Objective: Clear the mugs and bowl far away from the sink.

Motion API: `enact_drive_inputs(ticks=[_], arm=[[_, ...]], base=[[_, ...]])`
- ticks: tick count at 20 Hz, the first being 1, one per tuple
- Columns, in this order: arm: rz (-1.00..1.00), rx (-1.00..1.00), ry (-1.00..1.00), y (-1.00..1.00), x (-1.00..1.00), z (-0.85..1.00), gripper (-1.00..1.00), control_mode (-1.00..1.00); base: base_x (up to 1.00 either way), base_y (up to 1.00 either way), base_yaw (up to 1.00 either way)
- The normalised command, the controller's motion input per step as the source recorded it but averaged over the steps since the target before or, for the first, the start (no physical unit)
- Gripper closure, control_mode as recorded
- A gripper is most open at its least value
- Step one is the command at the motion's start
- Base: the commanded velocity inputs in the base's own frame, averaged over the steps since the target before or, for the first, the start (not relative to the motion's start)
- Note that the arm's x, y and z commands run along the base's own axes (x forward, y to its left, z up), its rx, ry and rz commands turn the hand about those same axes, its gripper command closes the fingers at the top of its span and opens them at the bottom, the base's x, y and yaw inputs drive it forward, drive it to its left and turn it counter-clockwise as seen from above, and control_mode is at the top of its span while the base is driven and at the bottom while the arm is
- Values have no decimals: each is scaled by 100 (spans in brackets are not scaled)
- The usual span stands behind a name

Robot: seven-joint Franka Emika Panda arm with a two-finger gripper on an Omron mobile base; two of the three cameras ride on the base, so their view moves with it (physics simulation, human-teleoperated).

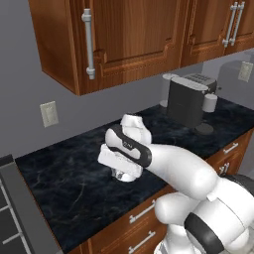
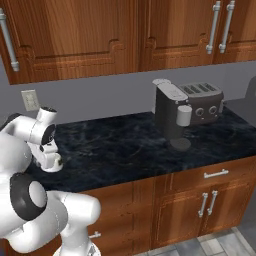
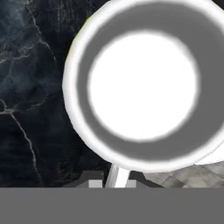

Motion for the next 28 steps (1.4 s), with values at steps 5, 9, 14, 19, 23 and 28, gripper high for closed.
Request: enact_drive_inputs(ticks=[5,9,14,19,23,28], arm=[[0,-3,1,2,23,-38,100,-100],[0,-3,0,0,24,-34,100,-100],[0,-1,3,0,24,-23,100,-100],[0,0,3,0,23,-19,100,-100],[0,0,1,0,24,-26,100,-100],[0,0,0,2,25,-29,100,-100]], base=[[0,0,0],[0,0,0],[0,0,0],[0,0,0],[0,0,0],[0,0,0]])
